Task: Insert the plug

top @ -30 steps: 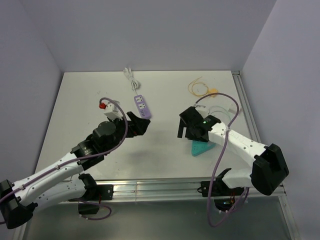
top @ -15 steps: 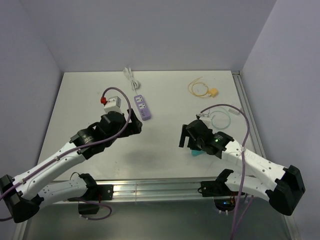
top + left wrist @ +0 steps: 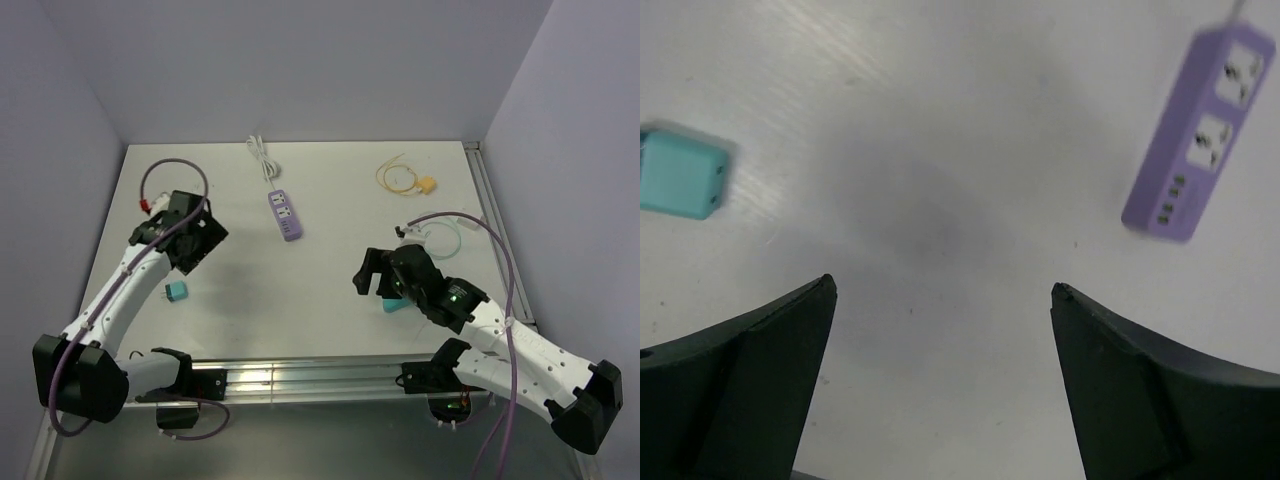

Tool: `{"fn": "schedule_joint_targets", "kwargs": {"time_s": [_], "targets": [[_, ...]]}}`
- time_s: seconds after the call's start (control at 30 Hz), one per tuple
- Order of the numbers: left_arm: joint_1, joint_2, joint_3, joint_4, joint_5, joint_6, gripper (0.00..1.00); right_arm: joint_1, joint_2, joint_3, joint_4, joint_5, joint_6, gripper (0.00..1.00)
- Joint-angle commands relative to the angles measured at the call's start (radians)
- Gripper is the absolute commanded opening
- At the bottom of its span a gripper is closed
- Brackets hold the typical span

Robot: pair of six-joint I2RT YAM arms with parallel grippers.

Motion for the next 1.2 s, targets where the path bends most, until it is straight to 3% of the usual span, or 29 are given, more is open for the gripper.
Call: {"fn": "schedule_joint_targets", "kwargs": {"time_s": [0.0, 0.07, 0.2, 0.3, 0.53, 1.17], "targets": [[0.171, -0.064, -0.028, -0.082, 0.036, -0.194, 0.90, 0.008, -0.009, -0.007, 0.073, -0.030, -0.052, 1.00], [0.237, -0.063, -0.042, -0.096, 0.028, -0.221, 0.83, 0.008, -0.004, -0.027, 0.105, -0.057, -0.060, 1.00], [0.384, 0.004, -0.049, -0.133, 0.030, -0.291, 0.82, 0.008, 0.003, -0.049, 0.158, -0.100, -0.066, 0.99], [0.434, 0.069, -0.029, -0.181, 0.027, -0.339, 0.82, 0.006, 0.015, -0.053, 0.167, -0.105, -0.078, 0.99], [0.477, 0.114, -0.072, -0.211, -0.019, -0.472, 0.77, 0.008, 0.037, -0.049, 0.149, -0.080, -0.084, 0.98], [0.544, 0.218, -0.240, -0.046, 0.060, -0.523, 0.71, 0.008, 0.045, -0.043, 0.090, -0.057, -0.066, 0.98]]}}
